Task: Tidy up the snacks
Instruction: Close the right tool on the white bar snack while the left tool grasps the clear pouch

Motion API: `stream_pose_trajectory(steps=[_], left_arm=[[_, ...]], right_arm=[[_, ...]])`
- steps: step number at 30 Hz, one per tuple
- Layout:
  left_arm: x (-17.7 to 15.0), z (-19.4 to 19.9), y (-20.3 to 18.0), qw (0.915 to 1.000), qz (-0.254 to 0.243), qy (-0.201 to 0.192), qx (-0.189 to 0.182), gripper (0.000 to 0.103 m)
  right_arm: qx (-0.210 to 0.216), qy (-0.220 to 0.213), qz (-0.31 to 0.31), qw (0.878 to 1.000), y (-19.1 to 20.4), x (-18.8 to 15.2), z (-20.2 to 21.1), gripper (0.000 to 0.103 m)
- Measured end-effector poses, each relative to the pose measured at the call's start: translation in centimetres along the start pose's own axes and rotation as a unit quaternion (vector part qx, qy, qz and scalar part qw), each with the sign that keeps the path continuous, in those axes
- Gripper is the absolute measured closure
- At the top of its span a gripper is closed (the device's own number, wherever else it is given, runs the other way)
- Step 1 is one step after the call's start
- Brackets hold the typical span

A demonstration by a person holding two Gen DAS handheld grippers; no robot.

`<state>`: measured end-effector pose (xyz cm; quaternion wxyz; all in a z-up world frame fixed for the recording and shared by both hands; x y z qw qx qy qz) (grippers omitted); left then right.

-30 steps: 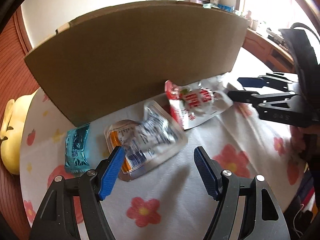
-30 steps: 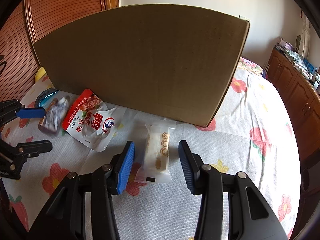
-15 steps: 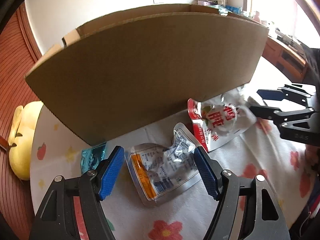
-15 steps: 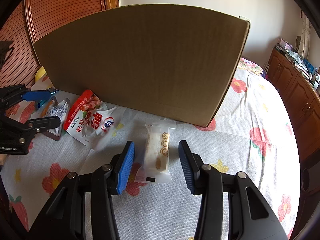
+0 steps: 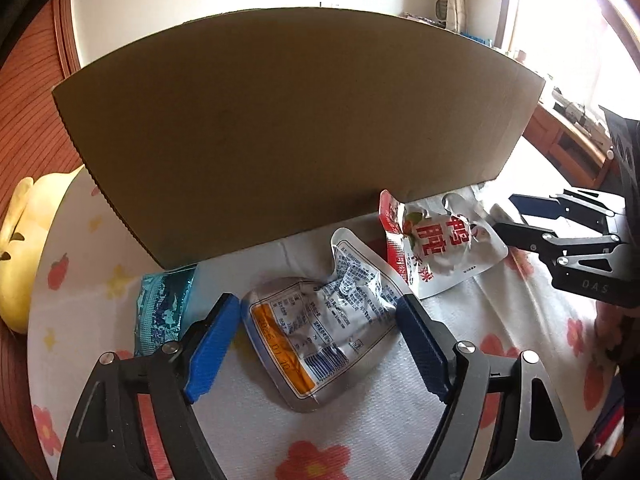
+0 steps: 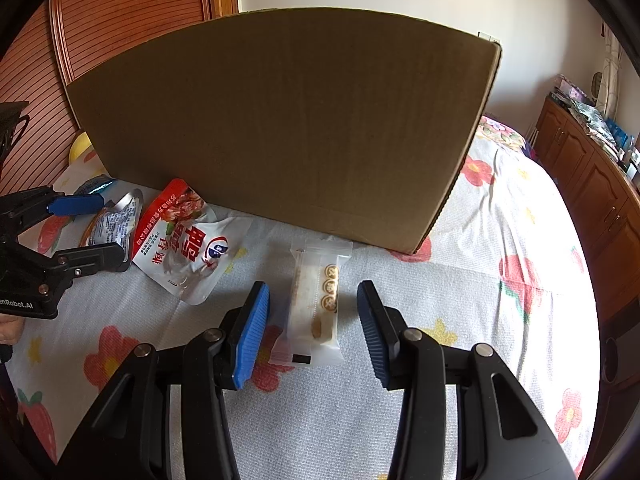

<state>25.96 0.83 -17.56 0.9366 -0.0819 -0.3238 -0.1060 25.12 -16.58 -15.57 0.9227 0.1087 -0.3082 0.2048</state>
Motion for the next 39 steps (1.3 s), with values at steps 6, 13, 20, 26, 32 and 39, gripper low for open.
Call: stream_pose_trajectory(steps=[6,13,20,26,32,39], left_arm=[[0.0,-0.7,-0.3,0.9997,-0.018,0.000,0.014,0.015],[0.5,-1.1,-0.8,0.9998,-0.016,0.000,0.015,0.018],[0.1,-0.3,-0.7,0.9999,-0.006,-0.009,0.013,0.045],[-0.1,1.3,-0.7,0.9997,0.009,-0.024,0.003,0.060],[-0.3,2.2,-1.0,0.9990,0.018,-0.041,0.003,0.069],[-0.7,2.5,-1.1,0.9988,0.018,-0.045,0.006,0.070]], right_arm=[[0.000,0.000,0.000,1.000,0.1,0.0,0.0,0.057],[0.001,0.000,0.000,1.000,0.1,0.1,0.1,0.057],[0.001,0.000,-0.001,1.000,0.0,0.1,0.0,0.057],[0.001,0.000,0.000,1.000,0.1,0.1,0.0,0.057],[0.001,0.000,-0.001,1.000,0.1,0.2,0.0,0.057],[0.002,-0.002,0.001,1.000,-0.2,0.1,0.3,0.080]])
Point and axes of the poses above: each gripper's, at about its wrist camera, not at the fingertips, and z roughly against the way its jaws point, y to its left, x to its top, the point moved 2 cm from there along -z, roughly the way its jaws point, and after that the axes turned 3 degrees about z, right-handed, at the moved point
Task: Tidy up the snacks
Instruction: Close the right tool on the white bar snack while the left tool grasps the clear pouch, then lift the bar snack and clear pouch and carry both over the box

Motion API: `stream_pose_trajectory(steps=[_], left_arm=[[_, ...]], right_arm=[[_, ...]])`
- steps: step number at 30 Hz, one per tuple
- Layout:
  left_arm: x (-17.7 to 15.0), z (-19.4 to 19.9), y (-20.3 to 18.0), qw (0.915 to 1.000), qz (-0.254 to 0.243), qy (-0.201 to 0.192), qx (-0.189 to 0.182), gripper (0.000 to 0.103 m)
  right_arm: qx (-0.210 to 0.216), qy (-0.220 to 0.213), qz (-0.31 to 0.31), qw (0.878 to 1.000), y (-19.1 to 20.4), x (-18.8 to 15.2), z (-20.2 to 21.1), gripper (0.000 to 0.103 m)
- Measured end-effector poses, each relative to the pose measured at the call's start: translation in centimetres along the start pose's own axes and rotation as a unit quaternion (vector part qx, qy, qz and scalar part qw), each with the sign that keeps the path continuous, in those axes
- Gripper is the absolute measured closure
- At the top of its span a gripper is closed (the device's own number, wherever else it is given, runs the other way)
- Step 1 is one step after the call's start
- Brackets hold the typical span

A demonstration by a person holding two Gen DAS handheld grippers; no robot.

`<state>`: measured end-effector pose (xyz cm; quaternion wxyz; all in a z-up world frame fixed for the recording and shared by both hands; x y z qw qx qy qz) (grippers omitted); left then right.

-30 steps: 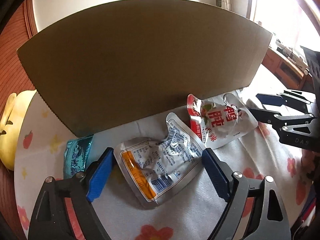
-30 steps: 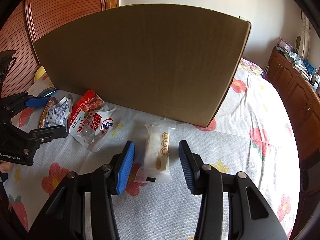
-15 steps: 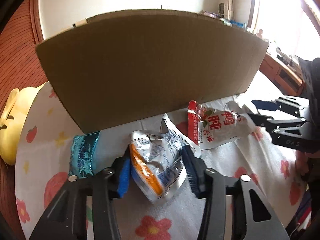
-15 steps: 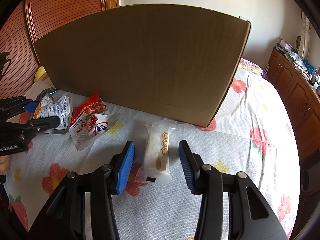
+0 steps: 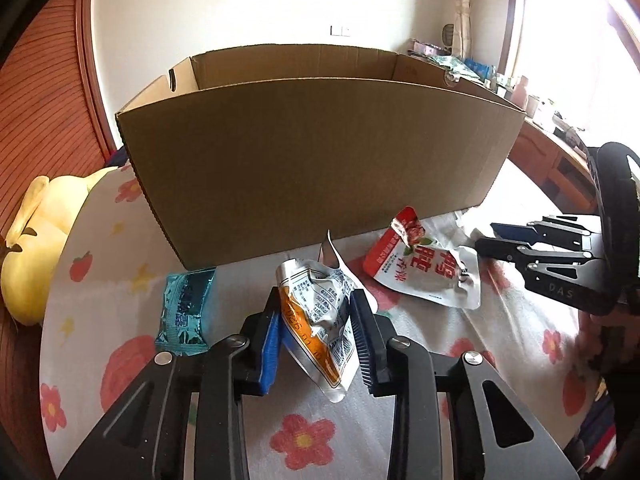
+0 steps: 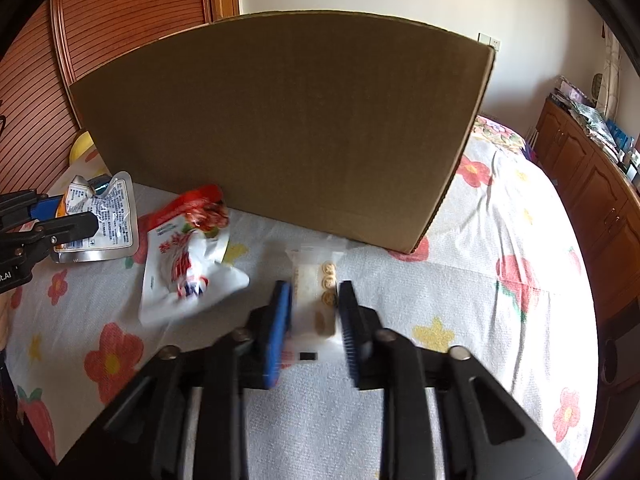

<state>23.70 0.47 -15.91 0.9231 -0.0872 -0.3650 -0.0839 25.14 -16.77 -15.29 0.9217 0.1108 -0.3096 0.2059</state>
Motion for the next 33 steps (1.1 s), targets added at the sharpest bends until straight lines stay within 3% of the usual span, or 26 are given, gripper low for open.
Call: stream_pose_trajectory(steps=[15,33], left_arm=[[0.6,2.7,1.0,0.9998,0.009,-0.017,-0.002,0.070],[1.6,6.6,-0.3,0.9983,-0.009,-0.056,-0.008,0.070]], right_arm=[[0.008,-0.036,-0.014,0.999,-0.1,-0.6,3.4,0.080],[0.023,-0.068,-0.010,0.997,0.1,-1.2,7.3,0.080]])
Point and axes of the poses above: each gripper's, at about its wrist camera, not at the fingertips, and z roughly against the way its jaws point, y to its left, x to its top, the point moved 2 cm from there along -z, roughly the way its jaws point, and after that the axes turned 3 degrees about z, right-handed, at the moved point
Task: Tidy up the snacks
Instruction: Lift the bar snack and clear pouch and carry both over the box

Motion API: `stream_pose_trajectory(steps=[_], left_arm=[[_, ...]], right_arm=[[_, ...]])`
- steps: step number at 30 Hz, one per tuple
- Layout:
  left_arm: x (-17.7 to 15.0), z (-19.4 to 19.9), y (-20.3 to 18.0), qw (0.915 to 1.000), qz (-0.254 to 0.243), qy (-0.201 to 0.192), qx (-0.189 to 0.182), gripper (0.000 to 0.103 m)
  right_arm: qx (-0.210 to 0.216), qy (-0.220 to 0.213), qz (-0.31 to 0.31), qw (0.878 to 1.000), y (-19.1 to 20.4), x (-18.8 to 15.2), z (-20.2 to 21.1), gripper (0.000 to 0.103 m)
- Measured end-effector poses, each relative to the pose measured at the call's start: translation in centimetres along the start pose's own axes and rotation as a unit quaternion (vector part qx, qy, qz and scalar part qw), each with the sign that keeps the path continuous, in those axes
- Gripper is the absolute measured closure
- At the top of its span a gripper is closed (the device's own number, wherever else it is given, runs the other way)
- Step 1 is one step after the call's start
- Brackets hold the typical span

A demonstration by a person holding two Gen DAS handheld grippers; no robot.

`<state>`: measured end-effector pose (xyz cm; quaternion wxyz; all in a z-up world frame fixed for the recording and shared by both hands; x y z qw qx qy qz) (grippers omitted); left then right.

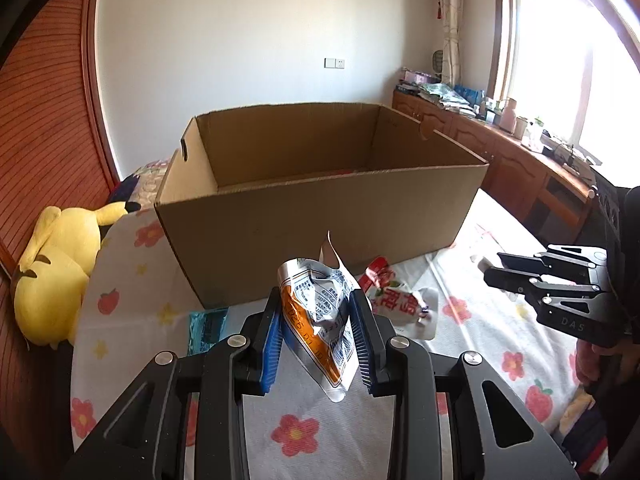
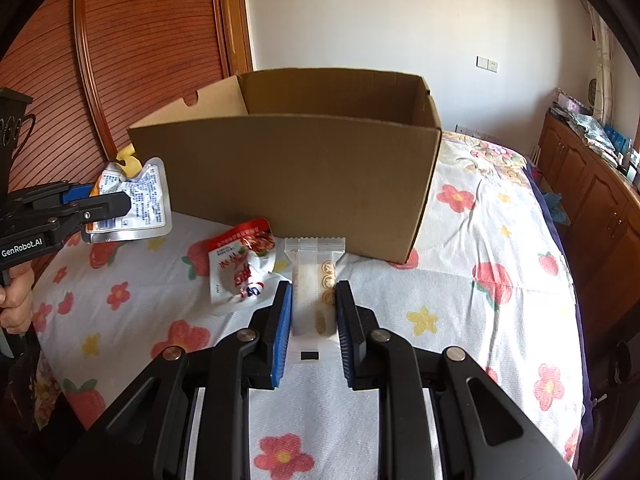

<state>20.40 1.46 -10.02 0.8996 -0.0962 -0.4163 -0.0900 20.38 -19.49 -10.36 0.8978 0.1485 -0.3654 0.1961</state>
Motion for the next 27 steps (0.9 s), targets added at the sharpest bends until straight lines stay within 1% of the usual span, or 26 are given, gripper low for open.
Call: stream_pose_trajectory(steps=[4,10,15,22,27], left_arm=[[0.6,1.1,-0.4,0.9999,-0.001,-0.010,-0.005,0.070],[2.0,3.4,-0.7,0.9992,-0.004,-0.036,-0.014,0.070],[3.5,4.4,-0.6,0.9981,-0.016,-0.059,-0.011,0.070],[5.6,3.3,0.5,0.9971,-0.025,-0.072,0.004,0.070],[6.3,1.4,0.8,0.9965,-0.044,-0.068,0.022,0.070]], right_arm=[[-0.003,-0.010,0.004,1.000,0.5,0.8,1.1,0.080],[-0.014,-0.031,0.012,0.999,0.7,2.3,3.4,0.080],[-0.021,-0.054,0.022,0.998,0.9,4.3,4.7,0.080],[-0.020,-0.078,0.027,0.996,0.8,7.5,4.2,0.080],[-0.020,-0.085,0.034,0.996,0.6,9.4,3.1,0.080]])
Point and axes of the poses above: each gripper's, at about its wrist camera, not at the fingertips, and z roughly against the way its jaws point, y to its left, x to its top, the point moved 2 cm from there along -z, roughly the way its jaws point, and after that the axes turned 3 degrees about z, right-handed, at the moved point
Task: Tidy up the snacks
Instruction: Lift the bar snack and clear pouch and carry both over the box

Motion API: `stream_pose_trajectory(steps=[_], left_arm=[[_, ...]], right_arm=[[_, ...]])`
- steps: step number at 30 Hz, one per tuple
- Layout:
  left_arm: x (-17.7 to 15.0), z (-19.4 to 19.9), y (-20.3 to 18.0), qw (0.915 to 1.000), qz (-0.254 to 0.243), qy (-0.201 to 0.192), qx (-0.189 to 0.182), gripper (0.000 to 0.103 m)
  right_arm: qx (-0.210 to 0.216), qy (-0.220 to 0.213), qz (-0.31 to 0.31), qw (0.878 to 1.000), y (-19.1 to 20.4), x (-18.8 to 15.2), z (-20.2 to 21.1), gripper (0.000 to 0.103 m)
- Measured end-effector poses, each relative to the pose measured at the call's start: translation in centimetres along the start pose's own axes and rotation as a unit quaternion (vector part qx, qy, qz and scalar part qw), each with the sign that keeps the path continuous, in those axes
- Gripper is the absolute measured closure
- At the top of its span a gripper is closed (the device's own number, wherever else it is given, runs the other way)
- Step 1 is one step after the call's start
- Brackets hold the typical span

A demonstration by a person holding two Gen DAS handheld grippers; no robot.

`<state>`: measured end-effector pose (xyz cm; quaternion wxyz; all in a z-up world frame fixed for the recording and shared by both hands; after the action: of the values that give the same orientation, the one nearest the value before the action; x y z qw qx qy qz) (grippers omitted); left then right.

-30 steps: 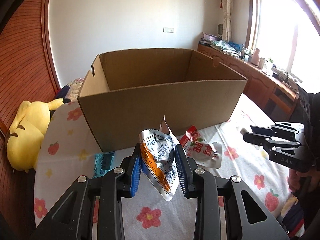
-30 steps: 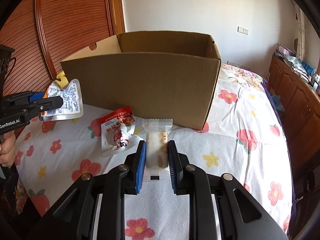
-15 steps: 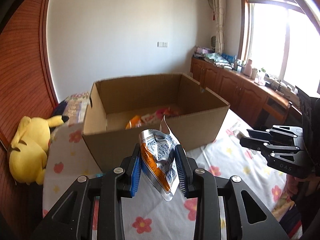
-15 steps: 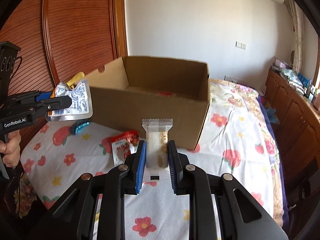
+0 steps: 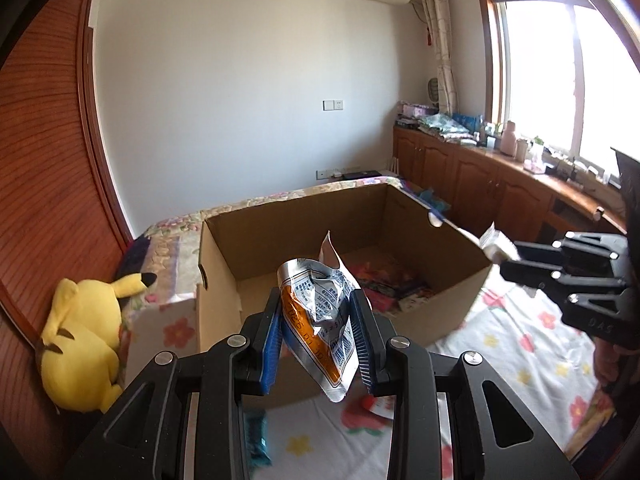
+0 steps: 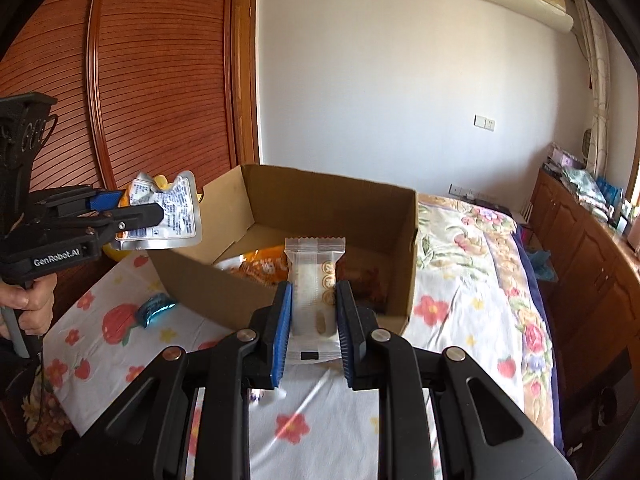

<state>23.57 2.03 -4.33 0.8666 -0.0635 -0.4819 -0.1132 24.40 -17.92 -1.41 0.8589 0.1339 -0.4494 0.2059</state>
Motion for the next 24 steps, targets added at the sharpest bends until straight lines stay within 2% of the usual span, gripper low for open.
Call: stream_pose_trajectory(steps=[11,24], left_arm=[[0.8,-2.7,0.0,0.9999,-0.002,0.009,0.008,0.069],[1.7,-6.1,0.1,0.9993,0.010,0.032,0.013,0.068]], right_arm=[[0.013,-0.004,0.000,1.000,-0.5,2.3,-4.3,0.080],[0.022,0.018,-0.004,1.000,-0.8,1.9,-8.8,0.080]])
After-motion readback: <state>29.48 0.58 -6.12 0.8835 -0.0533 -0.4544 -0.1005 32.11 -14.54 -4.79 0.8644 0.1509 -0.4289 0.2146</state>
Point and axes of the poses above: each gripper's, at about its wrist camera, not at the fingertips, and z roughly against the way its jaws point, y to its left, x to its top, the point moved 2 cm from there along -z, roughly the way its jaws point, and after that the axes turned 3 degrees about z, right-handed, at the moved point
